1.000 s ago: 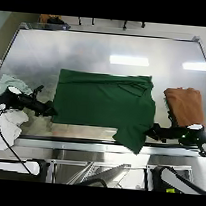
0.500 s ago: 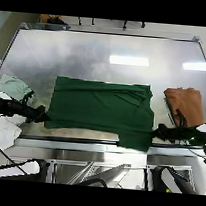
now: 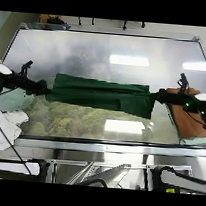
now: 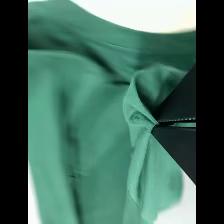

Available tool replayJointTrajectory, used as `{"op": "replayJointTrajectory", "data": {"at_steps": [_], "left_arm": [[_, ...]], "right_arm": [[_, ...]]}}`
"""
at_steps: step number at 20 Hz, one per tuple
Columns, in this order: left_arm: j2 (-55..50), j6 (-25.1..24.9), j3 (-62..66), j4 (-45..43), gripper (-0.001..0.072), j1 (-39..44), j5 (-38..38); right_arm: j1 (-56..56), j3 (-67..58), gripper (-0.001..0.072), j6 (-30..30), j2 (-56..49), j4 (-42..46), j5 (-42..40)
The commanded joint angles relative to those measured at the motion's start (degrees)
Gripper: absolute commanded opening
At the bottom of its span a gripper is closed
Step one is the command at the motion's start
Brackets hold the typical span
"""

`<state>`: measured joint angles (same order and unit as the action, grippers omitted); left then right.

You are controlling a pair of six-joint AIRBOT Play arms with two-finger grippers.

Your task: Fold the shirts.

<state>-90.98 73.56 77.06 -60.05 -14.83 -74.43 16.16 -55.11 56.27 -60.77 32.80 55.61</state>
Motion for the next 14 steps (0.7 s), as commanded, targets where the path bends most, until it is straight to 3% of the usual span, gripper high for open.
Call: {"op": "replayJointTrajectory", "data": {"at_steps": [1, 8, 9, 10, 11, 12, 13, 14], "left_arm": [[-9.3, 0.7, 11.3, 0.1, 0.0016, 2.7, 1.5], [-25.4, 1.4, 26.0, 0.1, 0.0020, 4.4, -2.4], [-26.3, 1.5, 27.4, 0.1, 0.0142, 4.2, -3.8], [-26.6, 1.5, 28.6, 0.1, 0.0553, 3.8, -4.8], [-26.6, 2.0, 29.7, 0.1, 0.0703, 3.7, -5.2], [-26.6, 2.0, 31.5, 0.1, 0.0701, 3.2, -6.3], [-26.6, 2.2, 33.5, 0.1, 0.0699, 3.1, -7.5], [-26.6, 2.8, 35.8, 0.2, 0.0699, 2.8, -8.6]], "right_arm": [[-3.0, -7.0, 0.0021, -2.1, -10.4, -1.6, -4.9], [-5.9, -7.9, 0.0044, -5.4, -16.7, -1.6, -7.3], [-5.5, -8.2, 0.0222, -5.9, -15.8, -1.5, -6.7], [-5.0, -8.5, 0.0373, -6.4, -14.3, -0.7, -5.7], [-4.4, -8.7, 0.0403, -6.4, -12.5, 1.1, -5.1], [-3.3, -8.7, 0.0475, -6.4, -10.4, 4.2, -5.0], [-2.1, -8.7, 0.0660, -5.0, -9.0, 6.6, -5.0], [-0.6, -8.7, 0.0709, -3.0, -8.1, 8.8, -4.7]]}}
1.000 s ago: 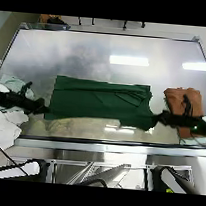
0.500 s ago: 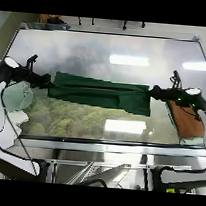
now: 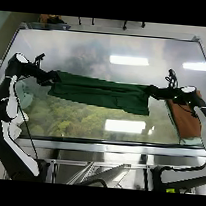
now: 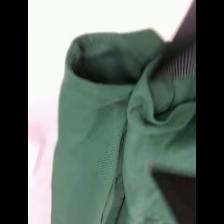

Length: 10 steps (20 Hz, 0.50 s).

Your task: Fold the shirts.

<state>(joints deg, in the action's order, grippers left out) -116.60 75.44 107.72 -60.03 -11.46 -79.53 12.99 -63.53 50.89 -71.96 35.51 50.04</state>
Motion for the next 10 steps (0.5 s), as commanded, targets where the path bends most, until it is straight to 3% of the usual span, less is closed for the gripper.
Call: {"op": "replayJointTrajectory", "data": {"at_steps": [1, 5, 10], "left_arm": [[-0.9, 1.7, 7.3, 0.1, 0.0699, -0.7, -4.2], [1.6, 4.3, 8.0, 0.2, 0.0698, -0.6, -1.9], [3.5, 4.1, 5.5, 1.5, 0.0697, 0.8, -2.2]], "right_arm": [[4.0, -0.2, 0.0710, 3.8, 3.1, 7.1, 1.8], [5.8, 0.1, 0.0709, 3.8, -1.9, 6.2, 7.9], [2.9, 0.0, 0.0709, 0.8, -9.3, -0.1, 8.5]]}}
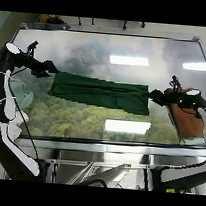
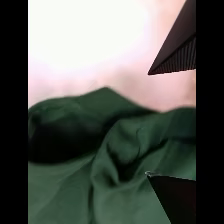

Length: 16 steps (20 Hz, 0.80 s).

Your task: Fold the shirts.

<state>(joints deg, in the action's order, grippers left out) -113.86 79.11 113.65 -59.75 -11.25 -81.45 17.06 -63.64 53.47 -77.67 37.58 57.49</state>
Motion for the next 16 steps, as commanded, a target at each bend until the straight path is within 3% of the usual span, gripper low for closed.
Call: {"op": "replayJointTrajectory", "data": {"at_steps": [1, 2, 3, 4, 5, 6, 7, 8, 12, 16], "left_arm": [[0.7, 0.3, -0.4, 3.4, 0.0692, 0.6, -0.7], [0.7, 0.1, -0.4, 5.9, 0.0544, 0.9, -0.9], [0.7, -0.9, -0.4, 8.8, 0.0297, 1.3, -0.9], [0.7, -2.1, -0.4, 11.1, 0.0096, 1.7, -0.9], [0.7, -3.2, -0.4, 13.2, 0.0017, 2.4, -0.5], [0.7, -3.2, -0.5, 13.5, 0.0016, 3.5, 0.3], [0.7, -3.2, -0.5, 12.9, 0.0017, 4.8, 1.0], [0.2, -3.2, -0.5, 13.0, 0.0017, 6.4, 1.8], [-3.8, -3.0, -0.5, 13.4, 0.0016, 13.9, 2.4], [-9.5, -2.4, -0.5, 13.4, 0.0017, 25.3, 11.6]], "right_arm": [[-1.9, 0.1, 0.0708, -3.3, -4.4, -4.5, 1.0], [-2.5, 0.1, 0.0702, -5.0, -4.9, -7.0, 0.6], [-3.0, 0.1, 0.0642, -5.9, -5.1, -8.8, -0.1], [-3.6, 0.0, 0.0398, -8.0, -5.1, -10.5, -0.4], [-3.8, -0.2, 0.0227, -10.2, -5.1, -12.7, -0.3], [-4.0, -0.8, 0.0217, -10.5, -5.1, -14.2, -0.4], [-4.1, -1.7, 0.0068, -10.6, -5.1, -14.7, 0.0], [-4.4, -3.0, 0.0023, -10.7, -5.1, -14.7, 1.1], [-4.2, -10.6, 0.0021, -5.4, -2.1, -13.4, 8.2], [-4.1, -23.3, 0.0021, 7.0, 2.2, -0.5, 15.8]]}}
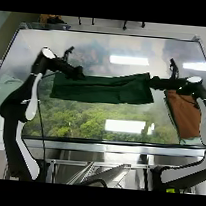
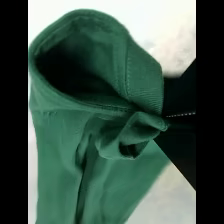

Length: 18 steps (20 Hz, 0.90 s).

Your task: Fold the shirts.

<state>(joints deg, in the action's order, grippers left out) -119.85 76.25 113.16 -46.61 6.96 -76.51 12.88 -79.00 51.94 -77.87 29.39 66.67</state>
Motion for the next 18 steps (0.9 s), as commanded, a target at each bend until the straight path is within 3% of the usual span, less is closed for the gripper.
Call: {"op": "replayJointTrajectory", "data": {"at_steps": [1, 5, 10, 14, 16, 18], "left_arm": [[-4.7, 1.9, 0.0, 0.3, 0.0016, 9.9, 10.4], [-7.8, 4.8, 0.0, 0.3, 0.0016, 21.4, 23.5], [-8.0, 4.9, 0.0, 0.3, 0.0016, 30.2, 33.0], [-6.5, 4.8, 0.1, 8.6, 0.0017, 30.5, 30.8], [-2.6, 4.0, 0.1, 10.8, 0.0017, 28.2, 25.0], [3.6, 0.2, 0.1, 10.7, 0.0016, 23.6, 16.5]], "right_arm": [[0.3, -11.2, 0.0021, 10.6, 2.6, 9.8, 9.6], [2.5, -22.4, 0.0021, 15.8, 2.6, 12.8, 20.2], [3.5, -29.8, 0.0021, 17.4, 2.6, 13.0, 23.3], [3.4, -30.1, 0.0021, 18.1, 2.6, 12.8, 23.4], [2.9, -30.0, 0.0021, 20.2, 2.6, 12.2, 23.3], [0.1, -30.0, 0.0022, 21.5, 2.6, 11.4, 22.1]]}}
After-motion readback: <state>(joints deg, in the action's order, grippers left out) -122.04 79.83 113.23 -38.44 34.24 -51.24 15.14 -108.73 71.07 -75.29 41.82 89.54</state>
